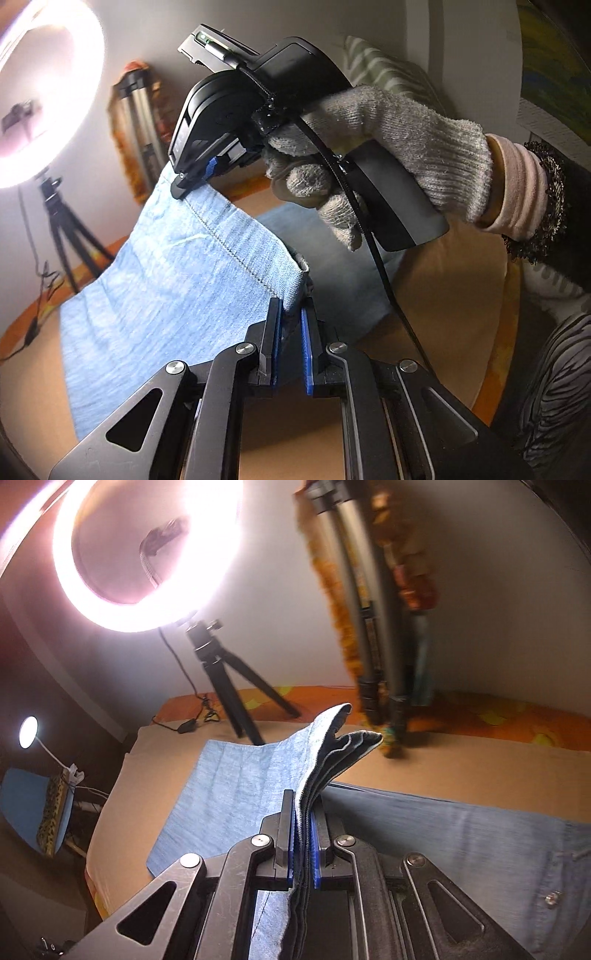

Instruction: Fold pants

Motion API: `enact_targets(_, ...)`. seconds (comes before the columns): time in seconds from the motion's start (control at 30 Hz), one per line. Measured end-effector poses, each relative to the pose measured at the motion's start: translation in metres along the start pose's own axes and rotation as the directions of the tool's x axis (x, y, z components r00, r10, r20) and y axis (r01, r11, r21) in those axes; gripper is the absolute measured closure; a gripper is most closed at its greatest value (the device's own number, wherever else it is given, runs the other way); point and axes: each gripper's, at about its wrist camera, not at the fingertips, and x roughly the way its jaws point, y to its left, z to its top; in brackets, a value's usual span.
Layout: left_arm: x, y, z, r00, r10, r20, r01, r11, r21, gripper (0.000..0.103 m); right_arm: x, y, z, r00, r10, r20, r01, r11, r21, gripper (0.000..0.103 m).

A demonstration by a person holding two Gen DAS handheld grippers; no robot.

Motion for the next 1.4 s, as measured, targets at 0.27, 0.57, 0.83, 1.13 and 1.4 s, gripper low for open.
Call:
enact_targets(0.27, 0.027, -0.033, 0.024, 0.997, -0.074, 0.010, 0.074, 0.997, 0.002, 0.095, -0.032, -0.044, -0.008, 0.999, -0.045, 0.019, 0.045, 0.999, 0.018, 0.099)
enact_targets(0.57, 0.057, -0.060, 0.047, 0.987, -0.162, -0.009, 0.163, 0.985, 0.057, 0.095, -0.061, -0.116, -0.016, 0.995, -0.100, 0.027, 0.098, 0.993, 0.061, 0.099)
enact_targets(0.83, 0.068, -0.063, 0.054, 0.971, -0.237, -0.019, 0.238, 0.968, 0.079, 0.096, -0.077, -0.179, -0.030, 0.991, -0.135, 0.019, 0.133, 0.987, 0.086, 0.099)
enact_targets(1.13, 0.072, -0.069, 0.051, 0.955, -0.294, -0.047, 0.297, 0.952, 0.076, 0.097, -0.075, -0.226, -0.048, 0.989, -0.147, -0.007, 0.147, 0.982, 0.120, 0.099)
enact_targets(1.4, 0.070, -0.091, 0.052, 0.944, -0.319, -0.089, 0.328, 0.937, 0.122, 0.100, -0.064, -0.257, -0.069, 0.989, -0.144, -0.031, 0.148, 0.974, 0.170, 0.099)
